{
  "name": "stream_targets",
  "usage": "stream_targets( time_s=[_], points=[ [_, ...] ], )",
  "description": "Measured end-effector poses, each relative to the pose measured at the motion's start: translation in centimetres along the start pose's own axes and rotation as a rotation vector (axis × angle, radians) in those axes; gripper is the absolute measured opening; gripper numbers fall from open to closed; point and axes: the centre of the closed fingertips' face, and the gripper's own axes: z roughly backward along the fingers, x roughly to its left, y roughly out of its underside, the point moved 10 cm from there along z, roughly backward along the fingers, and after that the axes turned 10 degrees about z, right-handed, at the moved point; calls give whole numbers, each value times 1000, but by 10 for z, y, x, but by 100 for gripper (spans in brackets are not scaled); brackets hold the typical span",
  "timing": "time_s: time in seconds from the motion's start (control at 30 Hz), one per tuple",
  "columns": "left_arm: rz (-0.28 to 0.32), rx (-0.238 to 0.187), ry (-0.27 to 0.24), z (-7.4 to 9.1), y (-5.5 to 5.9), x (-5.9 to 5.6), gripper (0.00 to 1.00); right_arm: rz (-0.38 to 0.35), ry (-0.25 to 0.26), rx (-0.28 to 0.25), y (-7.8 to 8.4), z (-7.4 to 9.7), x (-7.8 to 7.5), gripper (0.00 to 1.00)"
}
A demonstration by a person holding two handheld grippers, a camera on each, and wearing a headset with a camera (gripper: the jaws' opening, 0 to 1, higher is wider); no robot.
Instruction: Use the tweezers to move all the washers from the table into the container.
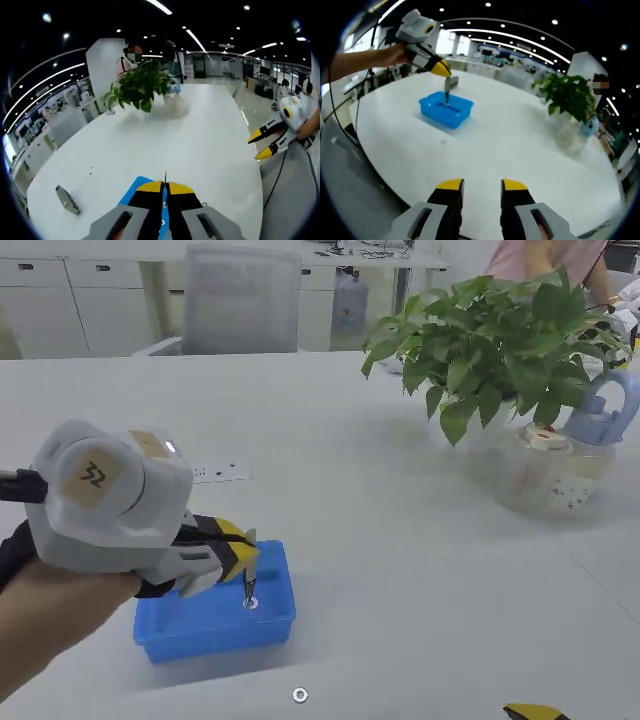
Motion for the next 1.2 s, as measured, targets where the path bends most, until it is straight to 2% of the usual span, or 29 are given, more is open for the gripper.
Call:
stream_targets(
  time_s=[0.13, 0.27, 0.47, 0.53, 0.57, 0.63, 0.77, 0.97, 1.2],
  points=[
    [44, -3, 5, -13, 11, 8, 0, 53, 53, 4, -3, 2, 1, 20],
    [60, 7, 7, -21, 21, 10, 0, 56, 64, 19, 1, 1, -4, 18],
    [73, 31, 11, -30, 34, 11, 0, 30, 32, 40, 2, -2, -2, 25],
    [86, 31, 17, -31, 37, 12, 0, -7, -10, 31, 1, -4, 1, 35],
    [87, 32, 19, -32, 38, 11, 0, -48, -27, -5, -2, -3, 1, 40],
    [86, 35, 19, -32, 39, 11, 0, -63, -32, -28, -3, -2, 0, 50],
    [84, 34, 22, -31, 40, 10, 0, -65, -49, -10, -2, -5, 4, 61],
    [85, 30, 19, -28, 41, 9, 0, -77, -57, -2, -2, -7, 4, 66],
    [64, -19, -15, -10, 27, 4, 0, -63, -51, -5, -2, -7, 5, 69]
  ],
)
